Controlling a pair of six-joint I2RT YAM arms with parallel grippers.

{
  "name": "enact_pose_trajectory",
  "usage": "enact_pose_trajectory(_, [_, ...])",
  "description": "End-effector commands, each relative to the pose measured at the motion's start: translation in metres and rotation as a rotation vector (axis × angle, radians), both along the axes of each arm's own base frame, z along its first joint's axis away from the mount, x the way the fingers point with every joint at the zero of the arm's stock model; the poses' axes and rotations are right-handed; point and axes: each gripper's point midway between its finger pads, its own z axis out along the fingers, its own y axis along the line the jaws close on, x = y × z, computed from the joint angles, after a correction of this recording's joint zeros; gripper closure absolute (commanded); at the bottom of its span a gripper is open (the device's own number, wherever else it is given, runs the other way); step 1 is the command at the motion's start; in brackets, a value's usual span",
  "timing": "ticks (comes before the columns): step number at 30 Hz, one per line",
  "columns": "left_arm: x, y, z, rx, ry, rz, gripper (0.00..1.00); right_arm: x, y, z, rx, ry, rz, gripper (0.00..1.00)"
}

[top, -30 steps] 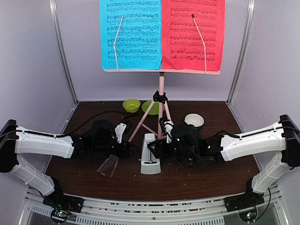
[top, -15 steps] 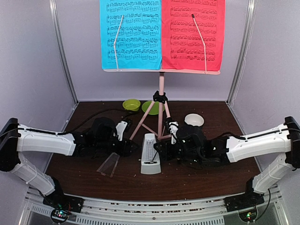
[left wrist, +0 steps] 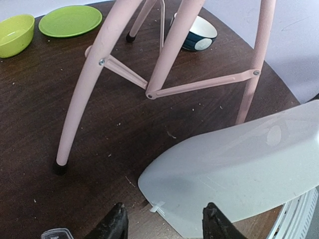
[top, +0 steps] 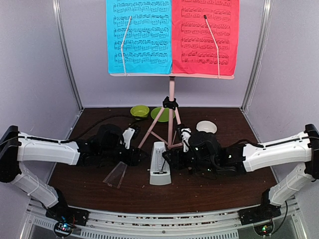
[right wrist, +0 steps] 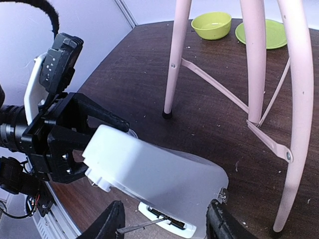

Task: Set up the instrument practice props

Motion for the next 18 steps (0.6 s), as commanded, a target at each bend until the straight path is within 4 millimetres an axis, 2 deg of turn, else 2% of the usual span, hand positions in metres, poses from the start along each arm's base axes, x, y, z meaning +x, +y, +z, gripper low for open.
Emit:
enact_pose_trajectory(1, [0.005, 0.005, 0.017, -0.032, -0.046, 0.023, 0.46, 0.007, -0.008, 0.006, -0.004, -0.002, -0.069, 0.44])
enact_pose_trajectory(4, [0.005, 0.008, 0.017, -0.028, -0.047, 0.031, 0.46, 0.006, -0.019, 0.001, -0.001, 0.007, -0.094, 0.44])
enact_pose_trajectory(11, [0.008, 0.016, 0.016, -0.030, -0.040, 0.052, 0.46, 0.007, -0.059, -0.039, -0.083, 0.064, -0.181, 0.44])
enact_pose_trajectory(18, [0.015, 0.029, 0.020, -0.048, -0.039, 0.085, 0.45, 0.003, -0.095, -0.050, -0.093, 0.080, -0.248, 0.42])
